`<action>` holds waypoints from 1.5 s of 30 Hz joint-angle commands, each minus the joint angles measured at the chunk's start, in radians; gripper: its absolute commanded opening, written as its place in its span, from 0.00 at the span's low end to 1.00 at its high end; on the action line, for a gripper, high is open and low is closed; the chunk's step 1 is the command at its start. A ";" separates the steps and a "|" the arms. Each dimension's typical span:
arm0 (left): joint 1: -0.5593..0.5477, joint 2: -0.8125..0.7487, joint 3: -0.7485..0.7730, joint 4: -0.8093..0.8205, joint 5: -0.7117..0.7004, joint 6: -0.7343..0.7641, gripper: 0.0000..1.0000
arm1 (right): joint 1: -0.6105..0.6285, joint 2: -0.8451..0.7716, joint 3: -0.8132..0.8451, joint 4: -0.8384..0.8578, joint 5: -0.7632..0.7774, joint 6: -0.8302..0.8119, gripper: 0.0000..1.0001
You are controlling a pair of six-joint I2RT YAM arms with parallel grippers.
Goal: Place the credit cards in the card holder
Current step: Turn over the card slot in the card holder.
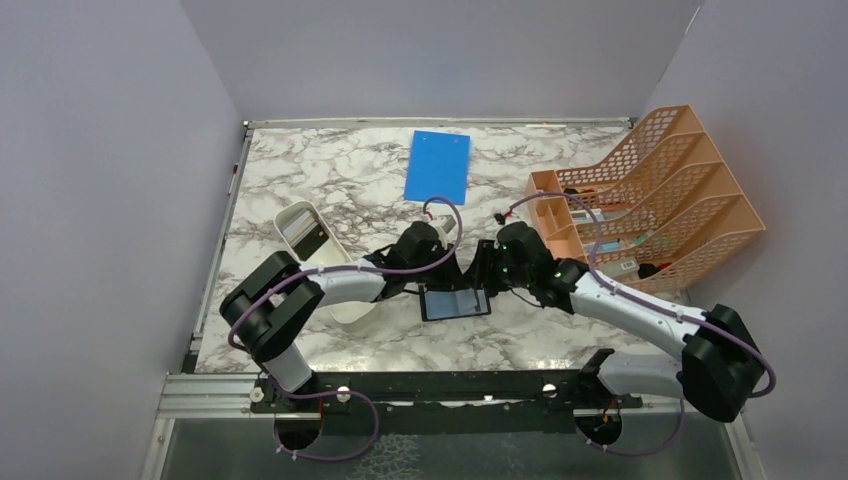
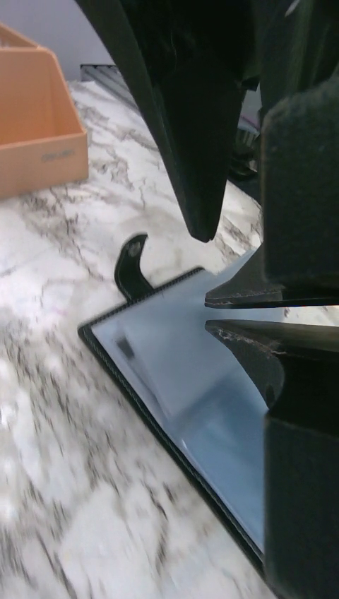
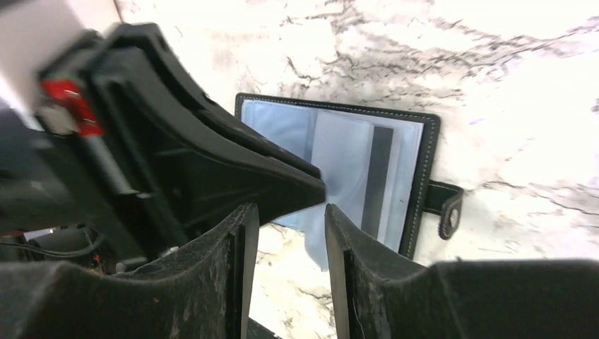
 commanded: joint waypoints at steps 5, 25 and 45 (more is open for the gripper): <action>-0.046 0.145 0.151 0.033 0.061 -0.017 0.14 | -0.004 -0.137 0.059 -0.182 0.021 -0.102 0.37; 0.058 -0.170 0.253 -0.455 -0.283 0.192 0.19 | -0.004 0.122 -0.029 0.097 -0.026 -0.057 0.17; 0.438 -0.481 0.258 -0.737 -0.364 1.070 0.42 | -0.004 -0.032 -0.017 -0.042 -0.007 -0.091 0.38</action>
